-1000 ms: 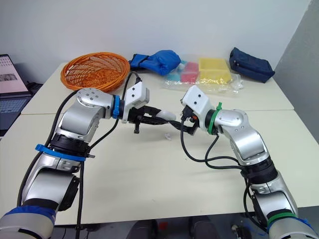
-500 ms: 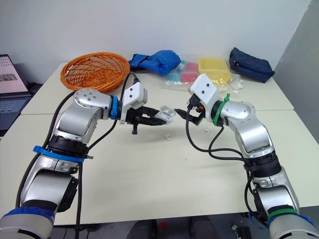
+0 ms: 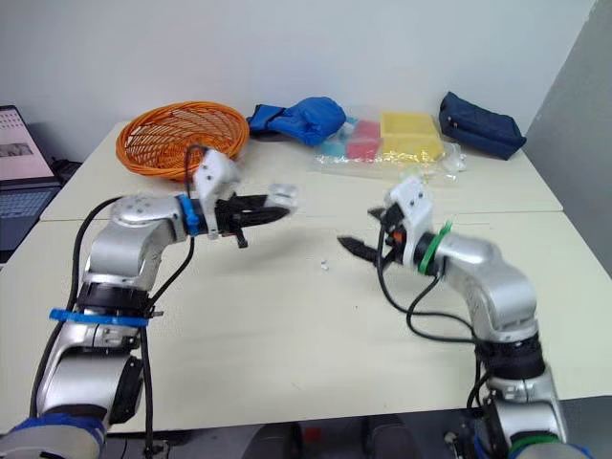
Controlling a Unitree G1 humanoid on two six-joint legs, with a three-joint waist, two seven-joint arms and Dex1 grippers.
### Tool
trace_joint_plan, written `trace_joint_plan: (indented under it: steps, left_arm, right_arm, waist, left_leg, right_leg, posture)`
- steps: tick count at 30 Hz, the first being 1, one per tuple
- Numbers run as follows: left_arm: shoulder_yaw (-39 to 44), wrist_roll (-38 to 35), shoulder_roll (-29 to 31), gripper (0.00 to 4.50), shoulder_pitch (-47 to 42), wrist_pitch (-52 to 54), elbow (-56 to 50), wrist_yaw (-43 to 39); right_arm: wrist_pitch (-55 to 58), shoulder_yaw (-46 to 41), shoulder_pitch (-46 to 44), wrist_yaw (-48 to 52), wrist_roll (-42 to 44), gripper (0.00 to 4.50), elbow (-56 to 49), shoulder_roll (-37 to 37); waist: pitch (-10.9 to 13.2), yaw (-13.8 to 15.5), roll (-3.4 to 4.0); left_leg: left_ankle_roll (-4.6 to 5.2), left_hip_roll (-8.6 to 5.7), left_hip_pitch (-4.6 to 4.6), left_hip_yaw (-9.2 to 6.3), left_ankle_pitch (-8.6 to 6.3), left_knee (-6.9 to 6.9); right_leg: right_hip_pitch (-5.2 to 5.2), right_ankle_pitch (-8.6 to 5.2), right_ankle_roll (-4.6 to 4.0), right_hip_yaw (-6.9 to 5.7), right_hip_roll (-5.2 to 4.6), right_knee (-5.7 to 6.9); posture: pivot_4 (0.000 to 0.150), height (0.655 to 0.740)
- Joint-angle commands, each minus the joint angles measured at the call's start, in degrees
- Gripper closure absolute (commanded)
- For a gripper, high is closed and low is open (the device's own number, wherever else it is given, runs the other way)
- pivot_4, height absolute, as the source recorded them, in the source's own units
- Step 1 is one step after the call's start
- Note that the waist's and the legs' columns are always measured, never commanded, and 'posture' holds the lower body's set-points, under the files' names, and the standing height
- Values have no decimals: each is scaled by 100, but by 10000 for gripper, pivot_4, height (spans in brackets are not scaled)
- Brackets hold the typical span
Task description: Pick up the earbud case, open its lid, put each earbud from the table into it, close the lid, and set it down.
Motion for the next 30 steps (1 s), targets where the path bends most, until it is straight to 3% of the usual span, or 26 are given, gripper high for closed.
trace_joint_plan:
  steps: [1, 8, 18, 25, 30]
  left_arm:
    - [682, -390, -244, 37370, 220, -61, -817, 849]
    - [1293, -829, -589, 37370, 677, 80, -1833, 1954]
    - [1194, -1101, -685, 37370, 1152, 411, -2619, 2603]
    - [1122, -1074, -572, 37370, 1152, 327, -2608, 2663]
    - [1102, -1092, -575, 37370, 1119, 310, -2561, 2690]
  right_arm:
    - [-899, 508, 218, -488, -470, 269, 439, 521]
    - [-2772, 846, 141, -834, -1132, 269, 2252, 1336]
    - [-3678, 796, -818, -987, -1549, 269, 4832, 1852]
    - [-4037, 947, -956, -1084, -1869, 269, 5453, 2057]
    - [-4099, 1008, -909, -1093, -2091, 16491, 5431, 2093]
  waist:
    - [-1, -15, -1]
    - [-3, -5, -4]
    - [-6, -8, -9]
    - [-12, -76, -19]
    - [-12, -119, -19]
  left_leg:
    - [0, -1, 5, 4, 0, 1]
    - [-3, -5, 30, 15, 2, 6]
    - [-3, -3, 51, 17, 3, 1]
    - [-3, -2, 83, 17, 3, -1]
    - [-4, -2, 146, 20, 2, -21]
  right_leg:
    - [3, 0, 2, 1, 0, 0]
    - [26, 10, 28, 12, -4, -5]
    - [41, 16, 23, 15, -2, -6]
    - [70, 15, 25, 18, 0, -6]
    - [127, 11, 24, 22, 0, -15]
  posture:
    - [1500, 7400]
    - [1500, 7400]
    - [1500, 7400]
    - [1500, 7400]
    - [1500, 7400]
